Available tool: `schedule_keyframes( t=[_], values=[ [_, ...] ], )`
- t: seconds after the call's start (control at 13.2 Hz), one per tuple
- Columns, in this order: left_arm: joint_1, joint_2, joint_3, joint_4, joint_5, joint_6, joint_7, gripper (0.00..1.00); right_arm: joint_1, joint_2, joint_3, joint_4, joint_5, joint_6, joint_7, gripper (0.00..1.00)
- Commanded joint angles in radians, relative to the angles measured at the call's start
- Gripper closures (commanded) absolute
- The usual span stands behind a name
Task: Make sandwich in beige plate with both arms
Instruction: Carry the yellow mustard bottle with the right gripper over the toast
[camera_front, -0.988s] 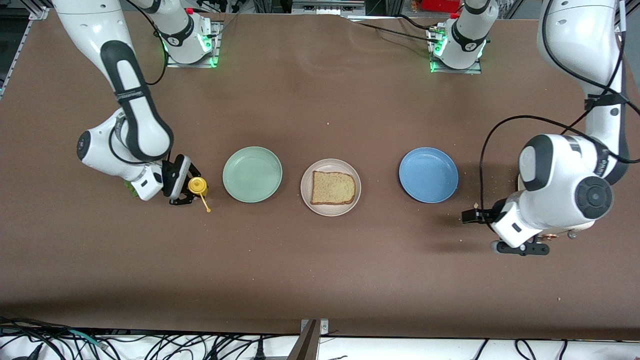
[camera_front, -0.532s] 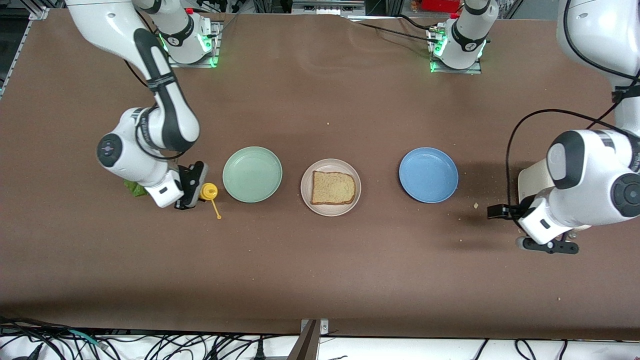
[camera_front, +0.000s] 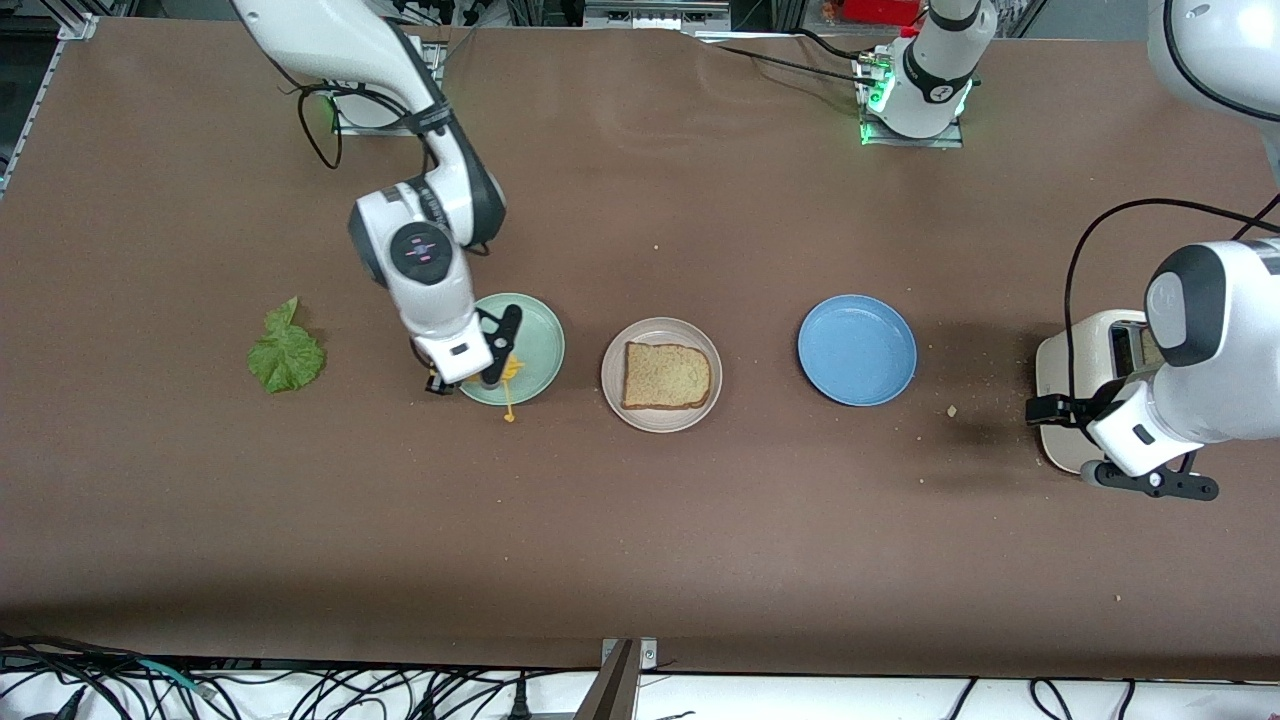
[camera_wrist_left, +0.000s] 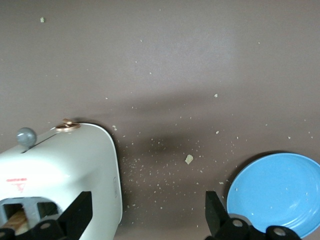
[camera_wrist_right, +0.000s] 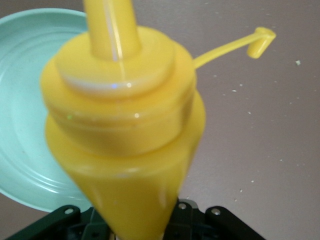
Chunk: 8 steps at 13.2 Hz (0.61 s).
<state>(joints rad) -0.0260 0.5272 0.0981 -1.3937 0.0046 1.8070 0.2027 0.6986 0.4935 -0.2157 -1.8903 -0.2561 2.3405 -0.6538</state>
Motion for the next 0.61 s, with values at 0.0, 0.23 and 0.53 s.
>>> schedule_keyframes(
  t=[0.0, 0.23, 0.53],
  values=[
    [0.014, -0.047, -0.006, -0.016, 0.040, -0.043, 0.034, 0.01, 0.105, 0.078, -0.011, 0.164, -0.165, -0.197, 0.184, 1.00],
    [0.014, -0.079, -0.008, -0.016, 0.035, -0.047, 0.092, 0.01, 0.197, 0.189, -0.013, 0.310, -0.239, -0.355, 0.298, 1.00],
    [0.005, -0.110, -0.017, -0.015, 0.034, -0.063, -0.015, 0.01, 0.249, 0.281, -0.013, 0.413, -0.325, -0.395, 0.324, 1.00]
  ],
)
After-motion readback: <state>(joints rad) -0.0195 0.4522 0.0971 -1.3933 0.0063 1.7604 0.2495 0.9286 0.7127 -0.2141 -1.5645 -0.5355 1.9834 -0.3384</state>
